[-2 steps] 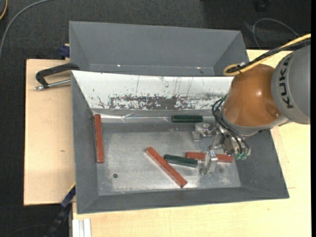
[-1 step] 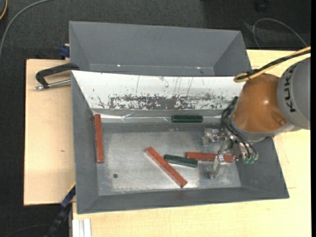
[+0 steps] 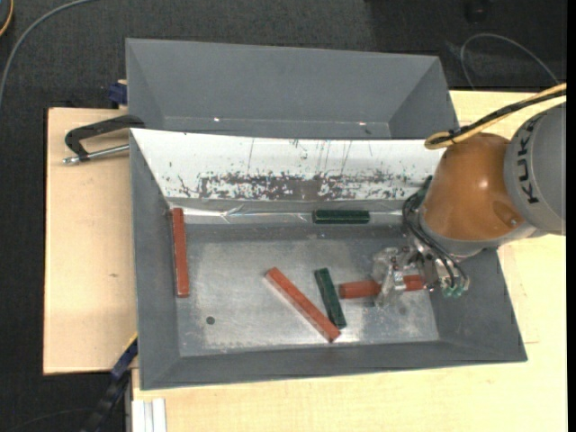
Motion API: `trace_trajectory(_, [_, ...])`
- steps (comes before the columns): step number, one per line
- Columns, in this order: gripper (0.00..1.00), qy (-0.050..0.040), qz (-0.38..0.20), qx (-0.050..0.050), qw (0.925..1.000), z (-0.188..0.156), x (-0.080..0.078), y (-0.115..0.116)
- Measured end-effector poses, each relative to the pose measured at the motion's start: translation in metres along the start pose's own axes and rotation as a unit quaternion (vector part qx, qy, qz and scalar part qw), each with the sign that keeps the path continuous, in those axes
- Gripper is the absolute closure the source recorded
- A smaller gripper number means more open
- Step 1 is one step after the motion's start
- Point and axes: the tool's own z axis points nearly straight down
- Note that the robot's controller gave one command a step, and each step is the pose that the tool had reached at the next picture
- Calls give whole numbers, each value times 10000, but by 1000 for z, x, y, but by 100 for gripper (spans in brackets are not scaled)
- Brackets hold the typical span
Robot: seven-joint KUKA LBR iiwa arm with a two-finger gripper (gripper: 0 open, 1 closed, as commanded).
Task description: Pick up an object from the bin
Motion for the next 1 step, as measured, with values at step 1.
trace_trajectory(1, [100,-66,-783,7,9969,-129,-15,42])
